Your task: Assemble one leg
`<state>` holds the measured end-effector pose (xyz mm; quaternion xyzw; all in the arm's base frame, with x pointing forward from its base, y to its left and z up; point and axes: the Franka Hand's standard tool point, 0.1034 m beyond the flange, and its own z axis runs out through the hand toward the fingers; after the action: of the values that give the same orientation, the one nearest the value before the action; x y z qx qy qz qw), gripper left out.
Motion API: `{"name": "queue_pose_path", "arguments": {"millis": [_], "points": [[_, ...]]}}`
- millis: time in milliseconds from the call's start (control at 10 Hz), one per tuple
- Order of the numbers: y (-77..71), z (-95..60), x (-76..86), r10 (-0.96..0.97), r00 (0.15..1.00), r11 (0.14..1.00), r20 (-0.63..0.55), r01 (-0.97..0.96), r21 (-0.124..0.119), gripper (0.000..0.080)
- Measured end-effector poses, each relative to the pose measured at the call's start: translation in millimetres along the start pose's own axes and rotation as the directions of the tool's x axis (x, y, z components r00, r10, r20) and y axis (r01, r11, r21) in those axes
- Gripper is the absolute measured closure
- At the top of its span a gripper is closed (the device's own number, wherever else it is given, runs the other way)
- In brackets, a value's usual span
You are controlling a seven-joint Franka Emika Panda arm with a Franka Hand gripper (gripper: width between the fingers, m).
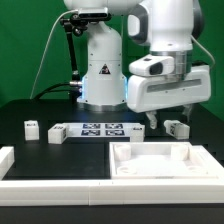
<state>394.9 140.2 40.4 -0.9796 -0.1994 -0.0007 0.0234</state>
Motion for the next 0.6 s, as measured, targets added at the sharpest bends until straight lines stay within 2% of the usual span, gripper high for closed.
{"name": "queue_pose_path", "arguments": {"millis": [100, 200, 400, 500, 600], "points": [[-12.1, -7.5, 6.0, -0.024, 1.0, 1.0, -0.011, 0.024, -0.002, 0.015], [-15.5, -9.1, 7.0, -0.035, 0.999, 0.999, -0.018, 0.035, -0.002, 0.015], [-15.1, -8.0, 4.2, -0.035, 0.999, 0.999, 0.034, 0.035, 0.001, 0.015], [-14.6, -7.9, 6.4, -0.034, 0.999, 0.999, 0.024, 0.034, 0.001, 0.015], [-16.8, -1.6, -0.1, -0.011, 0.996, 1.0, 0.09, 0.01, 0.004, 0.015]]}}
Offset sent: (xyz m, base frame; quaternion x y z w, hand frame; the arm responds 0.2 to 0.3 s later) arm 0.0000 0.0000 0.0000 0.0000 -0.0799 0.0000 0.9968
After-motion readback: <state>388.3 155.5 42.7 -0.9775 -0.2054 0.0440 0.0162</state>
